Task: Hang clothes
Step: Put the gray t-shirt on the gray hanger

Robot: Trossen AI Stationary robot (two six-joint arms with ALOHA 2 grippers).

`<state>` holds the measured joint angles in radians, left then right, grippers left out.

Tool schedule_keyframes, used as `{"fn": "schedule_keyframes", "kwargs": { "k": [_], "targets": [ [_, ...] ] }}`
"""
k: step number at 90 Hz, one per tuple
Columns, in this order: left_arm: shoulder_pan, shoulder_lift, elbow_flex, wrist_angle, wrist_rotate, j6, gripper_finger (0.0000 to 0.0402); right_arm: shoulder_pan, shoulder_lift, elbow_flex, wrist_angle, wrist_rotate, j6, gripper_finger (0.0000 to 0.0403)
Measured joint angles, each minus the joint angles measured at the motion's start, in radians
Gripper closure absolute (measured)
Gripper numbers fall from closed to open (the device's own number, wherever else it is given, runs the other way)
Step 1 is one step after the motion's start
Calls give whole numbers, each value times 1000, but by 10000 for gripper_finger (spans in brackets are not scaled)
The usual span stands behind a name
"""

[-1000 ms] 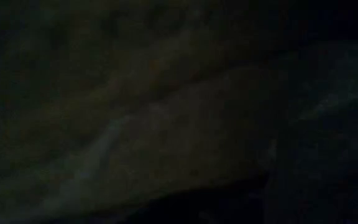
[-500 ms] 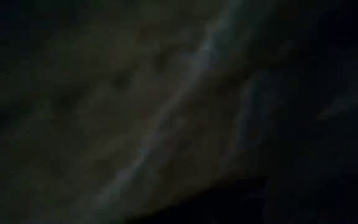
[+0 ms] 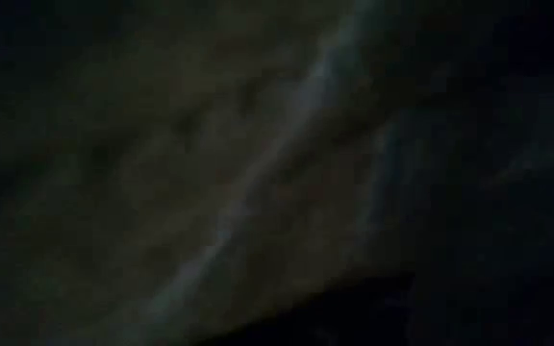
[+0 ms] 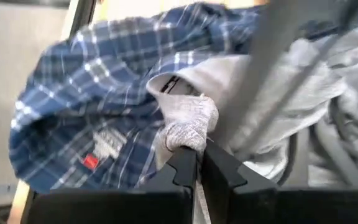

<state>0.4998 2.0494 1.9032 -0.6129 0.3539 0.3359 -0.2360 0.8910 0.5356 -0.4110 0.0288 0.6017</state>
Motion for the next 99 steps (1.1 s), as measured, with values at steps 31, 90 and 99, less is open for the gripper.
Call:
{"fn": "schedule_keyframes", "kwargs": {
  "k": [31,90,99],
  "targets": [
    [-8,-5,33,-26,0,-19,401,-54,122,-5,138,-52,-102,370],
    [-11,-5,112,-142,-64,68,262,-127,162,-5,166,-118,-233,370],
    [-2,-17,133,-147,-96,69,261,-127,162,-5,166,-118,-235,370]
  ]
}}
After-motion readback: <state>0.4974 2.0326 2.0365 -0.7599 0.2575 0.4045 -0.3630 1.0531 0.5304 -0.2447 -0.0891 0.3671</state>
